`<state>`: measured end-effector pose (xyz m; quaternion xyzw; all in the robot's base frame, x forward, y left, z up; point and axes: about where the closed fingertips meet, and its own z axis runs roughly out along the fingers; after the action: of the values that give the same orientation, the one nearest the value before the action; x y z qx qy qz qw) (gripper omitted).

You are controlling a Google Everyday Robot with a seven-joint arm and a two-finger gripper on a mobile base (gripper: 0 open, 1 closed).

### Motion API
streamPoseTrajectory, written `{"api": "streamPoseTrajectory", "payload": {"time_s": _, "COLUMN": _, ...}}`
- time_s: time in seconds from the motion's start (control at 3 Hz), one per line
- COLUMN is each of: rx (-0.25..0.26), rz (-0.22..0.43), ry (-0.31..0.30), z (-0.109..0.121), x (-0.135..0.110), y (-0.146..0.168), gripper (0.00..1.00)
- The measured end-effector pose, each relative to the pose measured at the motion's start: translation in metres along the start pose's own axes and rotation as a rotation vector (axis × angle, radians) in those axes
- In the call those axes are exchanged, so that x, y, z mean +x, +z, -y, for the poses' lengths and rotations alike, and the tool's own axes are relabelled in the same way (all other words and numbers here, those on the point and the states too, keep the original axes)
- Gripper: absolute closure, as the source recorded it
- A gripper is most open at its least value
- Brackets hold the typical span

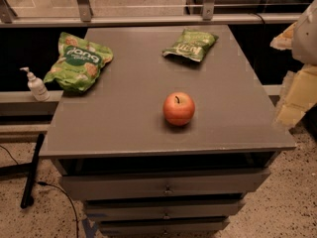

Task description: Move apple near green jalapeno chip bag

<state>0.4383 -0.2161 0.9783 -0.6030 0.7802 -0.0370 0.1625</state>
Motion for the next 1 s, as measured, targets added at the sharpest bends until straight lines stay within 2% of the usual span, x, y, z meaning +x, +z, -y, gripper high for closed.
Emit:
{"api": "streamPoseTrajectory", "payload": {"time_s": 0.33, "rx": 0.000, "rz": 0.000, "ry": 0.000, "z": 0.000, "x": 0.000, "y": 0.000, "gripper": 0.00}}
{"api": "streamPoseTrajectory", "payload": {"time_s": 0.67, "rx": -0.015, "rz": 0.086, "ry": 0.039, "z": -0.002, "x": 0.002, "y": 0.007, "gripper": 0.00}}
{"api": "streamPoseTrajectory", "payload": {"time_s": 1.0, "rx": -0.042, "rz": 0.248, "ry": 0.139, "z": -0.006, "x": 0.007, "y": 0.036, "gripper": 0.00}}
